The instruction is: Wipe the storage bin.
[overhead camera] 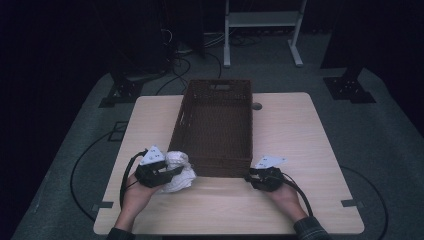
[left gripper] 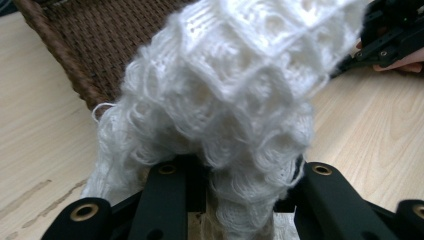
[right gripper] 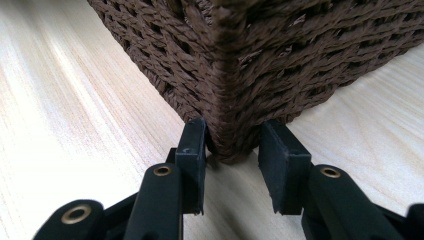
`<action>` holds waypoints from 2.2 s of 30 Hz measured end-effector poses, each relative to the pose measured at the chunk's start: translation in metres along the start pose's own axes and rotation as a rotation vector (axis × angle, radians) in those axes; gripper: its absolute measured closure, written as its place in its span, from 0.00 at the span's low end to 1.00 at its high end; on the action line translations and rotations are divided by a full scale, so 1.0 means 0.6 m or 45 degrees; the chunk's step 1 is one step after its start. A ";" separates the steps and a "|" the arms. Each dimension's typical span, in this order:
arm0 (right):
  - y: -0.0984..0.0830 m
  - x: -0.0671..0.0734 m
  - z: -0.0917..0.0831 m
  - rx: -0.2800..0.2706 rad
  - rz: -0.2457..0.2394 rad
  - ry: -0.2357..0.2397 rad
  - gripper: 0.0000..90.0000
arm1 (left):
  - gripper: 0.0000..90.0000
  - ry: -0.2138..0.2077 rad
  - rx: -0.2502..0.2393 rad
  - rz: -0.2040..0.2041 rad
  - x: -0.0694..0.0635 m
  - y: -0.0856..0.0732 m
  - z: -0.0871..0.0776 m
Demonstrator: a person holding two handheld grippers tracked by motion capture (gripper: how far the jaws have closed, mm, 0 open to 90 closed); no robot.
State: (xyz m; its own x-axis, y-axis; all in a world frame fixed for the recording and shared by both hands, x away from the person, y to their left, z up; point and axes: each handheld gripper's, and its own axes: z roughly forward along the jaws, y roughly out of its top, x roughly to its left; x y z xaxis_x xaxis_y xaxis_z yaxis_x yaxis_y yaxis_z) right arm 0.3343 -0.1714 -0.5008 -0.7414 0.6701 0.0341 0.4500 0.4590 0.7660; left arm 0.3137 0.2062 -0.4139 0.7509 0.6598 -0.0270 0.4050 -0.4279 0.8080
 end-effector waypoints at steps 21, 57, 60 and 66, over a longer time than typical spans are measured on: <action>0.000 0.000 0.000 0.001 -0.008 -0.004 0.71 | 0.75 -0.023 0.096 -0.004 -0.001 -0.021 0.052; 0.000 0.000 0.000 0.000 -0.004 -0.001 0.71 | 0.75 -0.049 0.086 0.052 -0.022 -0.003 0.053; 0.000 0.000 0.000 -0.001 -0.002 0.000 0.71 | 0.75 -0.052 0.045 0.058 -0.026 0.009 0.042; 0.000 0.000 0.000 0.001 -0.001 0.000 0.71 | 0.75 -0.052 -0.008 0.104 -0.037 0.033 0.027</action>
State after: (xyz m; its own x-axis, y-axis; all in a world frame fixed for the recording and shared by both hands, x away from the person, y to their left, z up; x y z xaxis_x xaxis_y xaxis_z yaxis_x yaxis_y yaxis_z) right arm 0.3342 -0.1713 -0.5007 -0.7416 0.6700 0.0337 0.4500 0.4596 0.7657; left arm 0.3136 0.1730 -0.4067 0.8020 0.5971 0.0152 0.3382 -0.4750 0.8124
